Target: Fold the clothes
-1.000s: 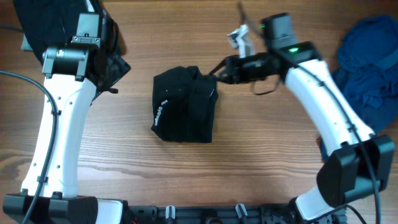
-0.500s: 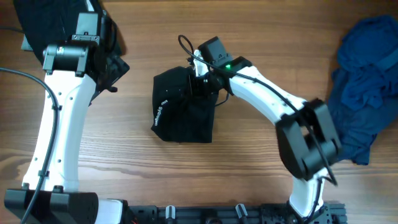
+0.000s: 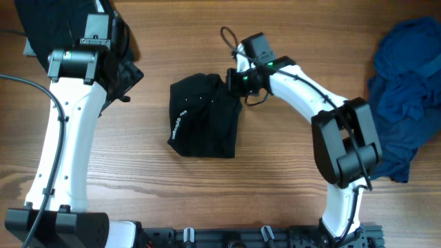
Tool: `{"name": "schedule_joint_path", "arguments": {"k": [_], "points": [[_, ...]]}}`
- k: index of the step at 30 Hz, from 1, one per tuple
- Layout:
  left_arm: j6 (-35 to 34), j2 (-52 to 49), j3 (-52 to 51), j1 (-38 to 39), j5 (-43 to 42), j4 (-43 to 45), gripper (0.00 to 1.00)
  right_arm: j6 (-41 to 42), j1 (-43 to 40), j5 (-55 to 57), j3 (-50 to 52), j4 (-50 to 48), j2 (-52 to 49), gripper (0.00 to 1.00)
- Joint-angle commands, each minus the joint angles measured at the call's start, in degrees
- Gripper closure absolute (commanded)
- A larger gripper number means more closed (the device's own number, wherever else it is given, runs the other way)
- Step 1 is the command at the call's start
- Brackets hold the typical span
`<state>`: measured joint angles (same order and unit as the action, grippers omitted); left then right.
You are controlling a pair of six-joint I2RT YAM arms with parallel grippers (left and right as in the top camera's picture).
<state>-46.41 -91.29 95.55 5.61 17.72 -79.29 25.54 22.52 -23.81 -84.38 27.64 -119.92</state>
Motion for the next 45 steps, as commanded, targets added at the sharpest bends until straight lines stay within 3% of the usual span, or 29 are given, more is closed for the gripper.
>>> {"name": "schedule_joint_path", "arguments": {"k": [1, 5, 13, 19, 24, 26, 27, 28, 29, 30, 38, 45], "points": [[-0.3, -1.4, 0.0, -0.4, 0.3, 0.2, 0.00, -2.4, -1.8, 6.0, -0.7, -0.4, -0.9, 0.95], [-0.3, -2.7, 0.0, -0.4, 0.3, 0.2, 0.00, -3.1, -2.2, 3.9, -3.3, 3.7, -0.4, 0.96], [-0.3, -6.5, 0.0, -0.4, 0.4, 0.4, 0.00, -8.7, 0.6, -3.4, -12.3, 20.8, 9.1, 0.96], [-0.3, -7.1, 0.0, -0.4, 2.6, 1.5, 0.00, -10.6, 7.9, -5.6, -12.0, 31.9, 13.4, 0.94], [-0.3, -7.1, 0.0, -2.0, 3.4, 0.9, 0.00, -7.1, 14.2, -8.2, -4.5, 29.5, 13.2, 0.94], [-0.3, -7.1, 0.0, -2.9, 3.4, 0.3, 0.00, -6.9, 15.5, -7.3, -1.9, 28.7, 13.2, 0.83], [-0.3, -7.1, 0.0, -3.6, 3.4, -0.1, 0.00, -6.0, 15.8, -5.1, -0.4, 28.8, 13.2, 0.66], [-0.3, -7.1, 0.0, -4.3, 3.4, -0.3, 0.00, -5.0, 15.8, -3.1, 0.7, 29.2, 13.2, 0.33], [-0.3, -7.1, 0.0, -5.0, 3.4, -0.5, 0.00, -4.5, 15.7, -1.8, 1.5, 29.6, 13.2, 0.12], [-0.3, -7.1, 0.0, -6.0, 3.3, -0.7, 0.00, -4.7, 15.5, -1.6, 2.6, 29.5, 13.2, 0.10], [-0.3, -7.1, 0.0, -11.7, 0.5, -0.9, 0.00, -7.3, 15.6, -7.7, 10.4, 20.3, 13.2, 0.14], [-0.3, -7.1, 0.0, -11.8, 0.5, -1.1, 0.00, -5.5, 15.6, -8.4, 14.8, 15.6, 13.2, 0.33]]}}
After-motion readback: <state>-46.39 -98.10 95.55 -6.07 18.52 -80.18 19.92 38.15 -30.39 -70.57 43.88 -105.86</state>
